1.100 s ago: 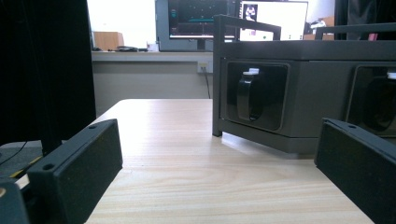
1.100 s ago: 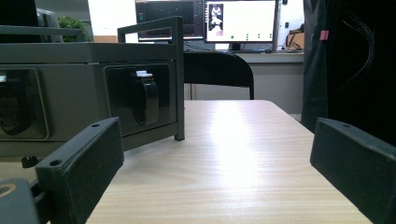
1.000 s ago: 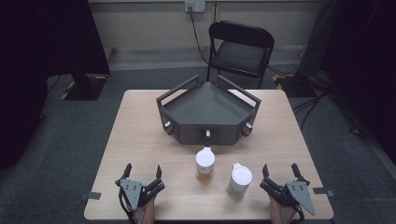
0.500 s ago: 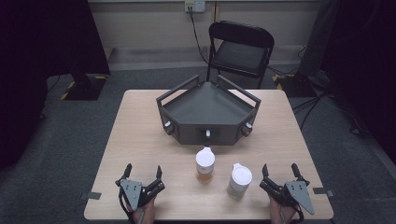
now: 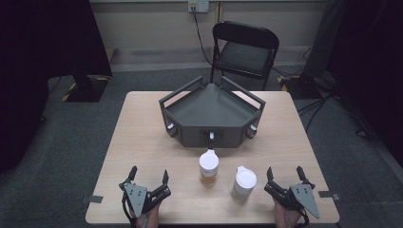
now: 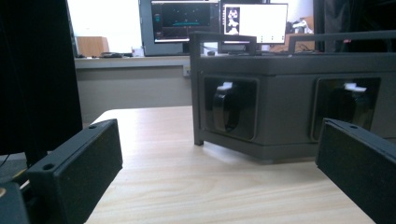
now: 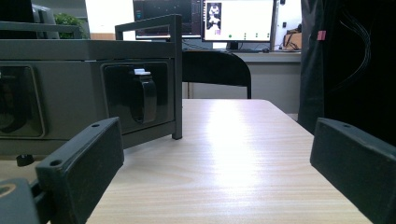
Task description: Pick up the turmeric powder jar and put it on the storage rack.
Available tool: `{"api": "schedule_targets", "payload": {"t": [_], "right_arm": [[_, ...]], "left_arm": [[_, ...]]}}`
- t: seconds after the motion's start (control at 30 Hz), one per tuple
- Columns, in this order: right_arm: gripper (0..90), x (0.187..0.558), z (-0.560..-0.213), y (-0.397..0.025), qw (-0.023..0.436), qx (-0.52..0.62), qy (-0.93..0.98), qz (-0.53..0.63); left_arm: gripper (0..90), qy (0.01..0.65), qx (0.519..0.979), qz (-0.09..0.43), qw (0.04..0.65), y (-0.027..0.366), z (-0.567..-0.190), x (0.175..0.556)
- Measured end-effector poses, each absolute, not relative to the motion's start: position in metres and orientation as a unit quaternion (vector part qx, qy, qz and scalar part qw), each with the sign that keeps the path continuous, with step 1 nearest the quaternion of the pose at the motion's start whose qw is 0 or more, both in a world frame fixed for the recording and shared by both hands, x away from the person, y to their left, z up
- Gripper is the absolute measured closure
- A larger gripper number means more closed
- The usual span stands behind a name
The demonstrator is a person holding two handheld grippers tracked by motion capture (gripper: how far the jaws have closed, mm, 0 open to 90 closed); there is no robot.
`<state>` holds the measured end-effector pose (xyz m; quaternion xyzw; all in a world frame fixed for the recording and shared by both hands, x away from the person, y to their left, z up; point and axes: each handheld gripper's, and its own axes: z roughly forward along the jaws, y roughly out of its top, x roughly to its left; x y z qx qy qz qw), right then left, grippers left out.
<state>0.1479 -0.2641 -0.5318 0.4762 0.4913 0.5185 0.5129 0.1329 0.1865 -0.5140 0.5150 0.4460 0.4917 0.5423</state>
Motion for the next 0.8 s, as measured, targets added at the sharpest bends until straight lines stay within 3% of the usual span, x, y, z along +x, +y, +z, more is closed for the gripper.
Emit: {"api": "schedule_targets", "payload": {"t": [0.2, 0.8], "right_arm": [[1.4, 0.148, -0.532, -0.264, 0.513, 0.476, 0.491, 0.519], [1.5, 0.148, -0.532, -0.264, 0.513, 0.476, 0.492, 0.518]], "left_arm": [[0.0, 0.432, 0.519, 0.500, 0.542, 0.182, -0.510, 0.131], [0.0, 0.397, 0.548, 0.446, 0.586, 0.168, -0.502, 0.134]]}}
